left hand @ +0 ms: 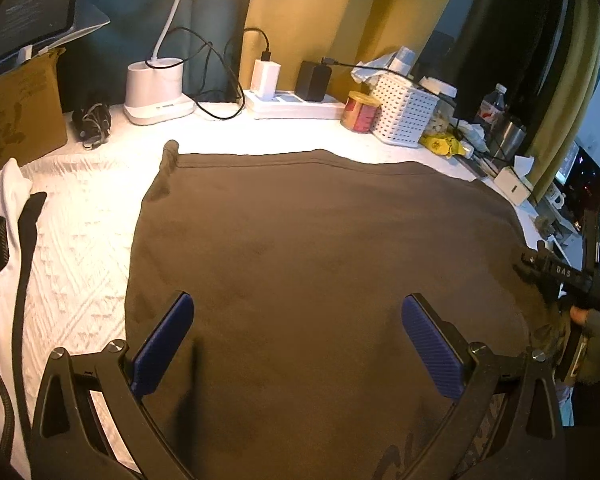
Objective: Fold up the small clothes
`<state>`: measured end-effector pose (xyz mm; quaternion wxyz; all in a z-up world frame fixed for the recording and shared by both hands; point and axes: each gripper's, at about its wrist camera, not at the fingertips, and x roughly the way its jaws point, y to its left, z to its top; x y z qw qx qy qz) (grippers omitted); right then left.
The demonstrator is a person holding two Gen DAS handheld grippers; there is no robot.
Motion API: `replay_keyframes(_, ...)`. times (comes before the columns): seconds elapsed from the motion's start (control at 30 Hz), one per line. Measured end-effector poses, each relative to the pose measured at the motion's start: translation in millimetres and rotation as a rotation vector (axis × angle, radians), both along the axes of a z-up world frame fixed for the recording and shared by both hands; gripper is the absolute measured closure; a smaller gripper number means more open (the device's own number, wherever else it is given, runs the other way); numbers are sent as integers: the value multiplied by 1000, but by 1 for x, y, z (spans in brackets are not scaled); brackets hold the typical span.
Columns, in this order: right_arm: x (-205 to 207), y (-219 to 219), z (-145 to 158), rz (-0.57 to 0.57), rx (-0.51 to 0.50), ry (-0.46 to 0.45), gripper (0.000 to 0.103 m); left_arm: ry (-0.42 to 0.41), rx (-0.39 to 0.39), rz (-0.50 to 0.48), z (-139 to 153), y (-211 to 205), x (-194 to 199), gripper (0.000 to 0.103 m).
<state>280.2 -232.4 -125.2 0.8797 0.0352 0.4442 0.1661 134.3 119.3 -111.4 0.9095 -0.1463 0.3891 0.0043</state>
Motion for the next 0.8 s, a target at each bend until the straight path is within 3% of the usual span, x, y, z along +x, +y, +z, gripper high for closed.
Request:
replay_keyframes(0.07,6,6,-1,25,-24,-7,38,1,2,3,0,2,2,1)
replay_keyframes(0.13,10,16,-2,64,-65,-18,56,4,1,10,-1,5,5,1)
replay_keyframes(0.27,9,36,-6,124,-147,-47,60,19,-2,31,-8,11,10,1)
replay_keyframes(0.37,10,42,-7,153,-153,-50,67,28,3,39,-12,14,12,1)
replay_keyframes(0.43,11,44,-7,174,-140,-47,78,32,4,36,-14,14,13,1)
replay_keyframes(0.8,6,56,15,179,-116,-84,83,-22,14,51,2,31,-4,1)
